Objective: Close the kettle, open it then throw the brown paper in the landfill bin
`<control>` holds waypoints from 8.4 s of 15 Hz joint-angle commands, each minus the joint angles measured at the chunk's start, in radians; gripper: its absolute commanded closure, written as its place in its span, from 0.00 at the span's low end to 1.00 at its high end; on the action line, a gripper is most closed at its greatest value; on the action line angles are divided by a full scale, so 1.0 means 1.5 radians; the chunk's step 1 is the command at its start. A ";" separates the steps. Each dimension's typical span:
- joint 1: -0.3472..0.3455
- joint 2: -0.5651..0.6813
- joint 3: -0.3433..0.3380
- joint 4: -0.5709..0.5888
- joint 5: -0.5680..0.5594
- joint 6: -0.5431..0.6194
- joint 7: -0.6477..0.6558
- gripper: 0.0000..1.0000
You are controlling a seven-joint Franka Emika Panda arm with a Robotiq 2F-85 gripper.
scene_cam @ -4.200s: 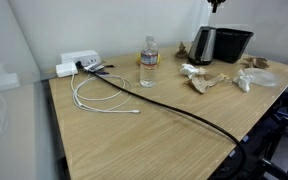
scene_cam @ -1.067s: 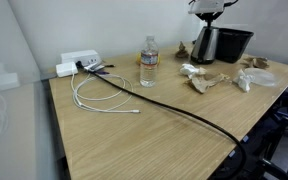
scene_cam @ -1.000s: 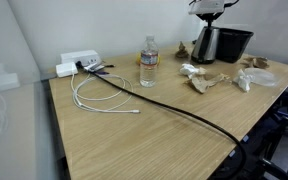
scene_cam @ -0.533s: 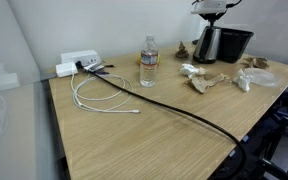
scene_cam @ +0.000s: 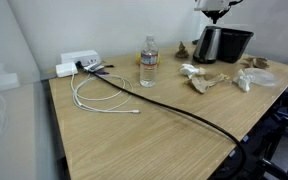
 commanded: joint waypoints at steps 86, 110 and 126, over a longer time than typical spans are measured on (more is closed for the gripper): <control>0.019 -0.292 0.117 -0.228 0.205 0.022 -0.148 0.00; 0.046 -0.171 0.161 -0.374 0.606 0.015 -0.786 0.00; 0.064 -0.060 0.161 -0.365 0.661 0.229 -0.781 0.13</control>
